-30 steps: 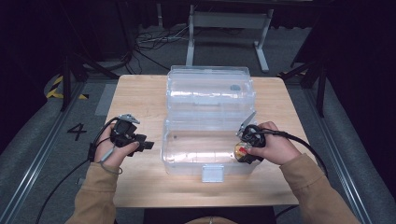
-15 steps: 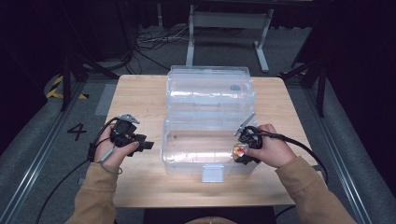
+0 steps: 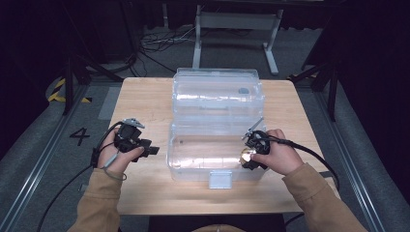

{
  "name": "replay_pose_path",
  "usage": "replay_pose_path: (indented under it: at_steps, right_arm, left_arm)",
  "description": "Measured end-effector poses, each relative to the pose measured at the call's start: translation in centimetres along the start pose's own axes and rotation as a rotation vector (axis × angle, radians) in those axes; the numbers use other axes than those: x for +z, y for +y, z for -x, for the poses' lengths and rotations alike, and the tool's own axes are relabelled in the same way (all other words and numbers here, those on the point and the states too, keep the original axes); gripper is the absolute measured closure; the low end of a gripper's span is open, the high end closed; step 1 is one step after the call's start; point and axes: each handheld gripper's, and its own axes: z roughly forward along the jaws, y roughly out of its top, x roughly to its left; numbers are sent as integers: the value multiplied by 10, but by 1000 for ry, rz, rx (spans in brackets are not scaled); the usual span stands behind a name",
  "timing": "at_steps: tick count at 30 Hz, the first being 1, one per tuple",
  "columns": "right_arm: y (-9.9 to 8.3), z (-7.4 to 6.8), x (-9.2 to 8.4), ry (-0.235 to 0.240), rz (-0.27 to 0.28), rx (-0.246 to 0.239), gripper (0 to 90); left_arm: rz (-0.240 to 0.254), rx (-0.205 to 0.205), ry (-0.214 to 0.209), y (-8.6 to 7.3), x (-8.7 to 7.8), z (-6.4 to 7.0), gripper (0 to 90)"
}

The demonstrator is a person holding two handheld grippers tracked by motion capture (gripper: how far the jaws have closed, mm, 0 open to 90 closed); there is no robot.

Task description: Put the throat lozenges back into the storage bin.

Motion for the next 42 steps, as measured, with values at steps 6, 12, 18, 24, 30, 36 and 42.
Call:
replay_pose_path:
  at_steps: [6, 12, 18, 24, 30, 36, 42]
  right_arm:
    - [1, 0, 0, -1, -17, -5, 198]
    - [2, -1, 1, -6, -36, -4, 201]
    - [4, -1, 1, -11, -56, -5, 200]
    - [4, -1, 1, -16, -62, -3, 200]
    - [3, 0, 0, -22, -47, -16, 199]
    - [2, 0, -1, -16, -44, -36, 200]
    - [2, 1, -2, -15, -40, -67, 200]
  left_arm:
    - [-1, -1, 1, 0, 0, 0, 521]
    - [1, -1, 1, -1, 0, 0, 521]
    - [2, -5, 2, -2, -1, -1, 521]
    - [-1, -2, 3, -2, -1, -1, 517]
    - [0, -8, 3, -2, -1, -2, 516]
    - [-1, -8, 3, -2, -1, -1, 516]
    - [-1, -8, 3, -2, -1, -2, 516]
